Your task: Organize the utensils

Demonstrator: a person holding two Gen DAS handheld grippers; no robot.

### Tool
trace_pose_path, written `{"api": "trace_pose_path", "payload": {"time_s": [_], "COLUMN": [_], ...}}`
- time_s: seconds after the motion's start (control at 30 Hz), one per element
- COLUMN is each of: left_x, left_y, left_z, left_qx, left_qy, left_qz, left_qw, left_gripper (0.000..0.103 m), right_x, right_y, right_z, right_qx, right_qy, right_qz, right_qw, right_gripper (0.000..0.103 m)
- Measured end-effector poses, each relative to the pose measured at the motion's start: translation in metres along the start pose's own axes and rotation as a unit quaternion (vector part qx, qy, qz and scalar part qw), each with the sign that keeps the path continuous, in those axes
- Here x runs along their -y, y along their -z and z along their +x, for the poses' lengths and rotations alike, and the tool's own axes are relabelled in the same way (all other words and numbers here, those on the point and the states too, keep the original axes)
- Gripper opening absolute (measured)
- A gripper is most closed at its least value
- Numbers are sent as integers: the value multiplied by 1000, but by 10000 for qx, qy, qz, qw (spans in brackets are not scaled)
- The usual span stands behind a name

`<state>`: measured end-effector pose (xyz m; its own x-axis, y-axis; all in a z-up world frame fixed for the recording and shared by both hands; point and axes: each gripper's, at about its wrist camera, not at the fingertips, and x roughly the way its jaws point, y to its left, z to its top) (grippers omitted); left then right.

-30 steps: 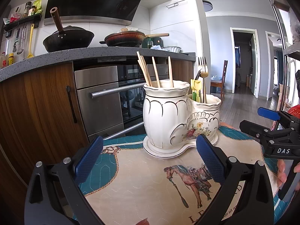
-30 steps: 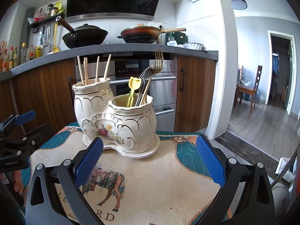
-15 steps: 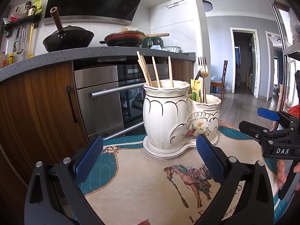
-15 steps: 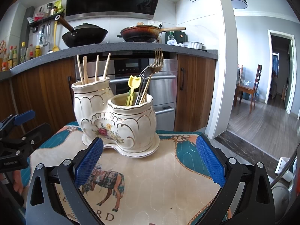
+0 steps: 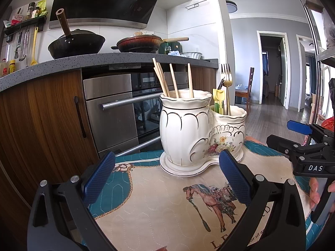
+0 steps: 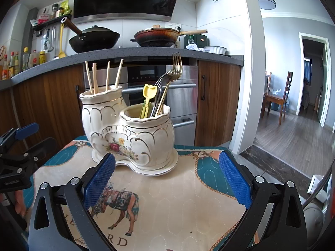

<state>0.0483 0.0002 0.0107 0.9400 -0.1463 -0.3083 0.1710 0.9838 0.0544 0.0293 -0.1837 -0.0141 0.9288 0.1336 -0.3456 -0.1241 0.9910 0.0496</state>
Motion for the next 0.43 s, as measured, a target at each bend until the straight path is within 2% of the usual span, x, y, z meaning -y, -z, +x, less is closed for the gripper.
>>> {"api": "trace_pose_path", "payload": {"time_s": [0.43], "left_x": [0], "left_y": [0], "left_z": [2], "left_qx": [-48], "left_qy": [-23], "left_qz": [27], "left_qw": [10000], "left_gripper": [98], "right_x": [0], "right_y": [0], "right_z": [0], "right_qx": [-2], "right_qy": [0], "right_qz": [-1], "right_qw": [10000], "right_gripper": [98]}}
